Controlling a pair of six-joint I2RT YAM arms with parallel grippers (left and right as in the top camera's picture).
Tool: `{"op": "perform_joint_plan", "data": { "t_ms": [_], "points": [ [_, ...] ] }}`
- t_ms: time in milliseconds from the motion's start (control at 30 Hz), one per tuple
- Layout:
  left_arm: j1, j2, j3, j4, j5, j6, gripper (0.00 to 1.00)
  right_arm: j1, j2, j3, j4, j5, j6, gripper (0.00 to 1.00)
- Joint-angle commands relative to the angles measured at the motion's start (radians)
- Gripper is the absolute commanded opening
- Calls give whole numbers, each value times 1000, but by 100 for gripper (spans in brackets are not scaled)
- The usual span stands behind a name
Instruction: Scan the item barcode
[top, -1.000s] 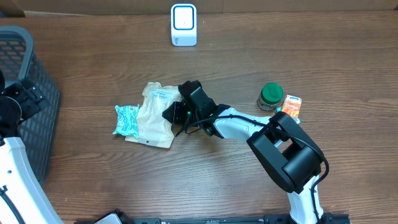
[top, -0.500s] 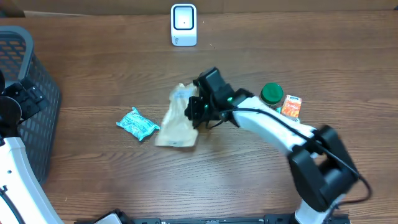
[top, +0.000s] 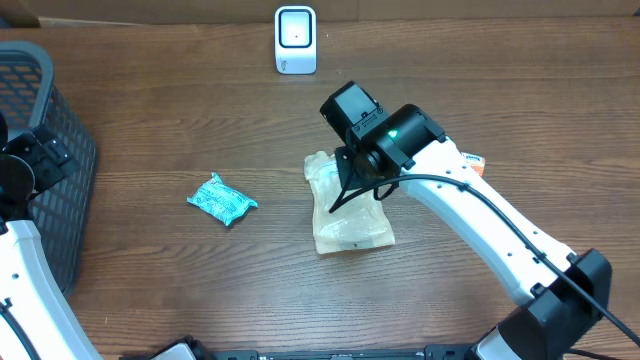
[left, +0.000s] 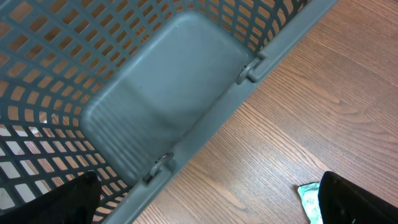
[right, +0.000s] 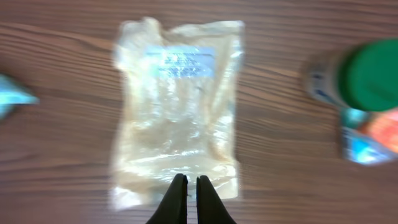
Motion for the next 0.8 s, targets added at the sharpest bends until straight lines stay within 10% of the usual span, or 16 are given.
{"op": "perform_joint_plan", "data": {
  "t_ms": [0, 100, 500, 767],
  "points": [
    [2, 3, 8, 0, -13, 14, 100, 5, 77, 9, -23, 148, -7, 4],
    [2, 3, 8, 0, -13, 14, 100, 6, 122, 9, -2, 112, -7, 5],
    [2, 3, 8, 0, -13, 14, 100, 192, 266, 8, 135, 120, -46, 86],
    [2, 3, 8, 0, -13, 14, 99, 301, 451, 8, 154, 311, -25, 98]
  ]
}}
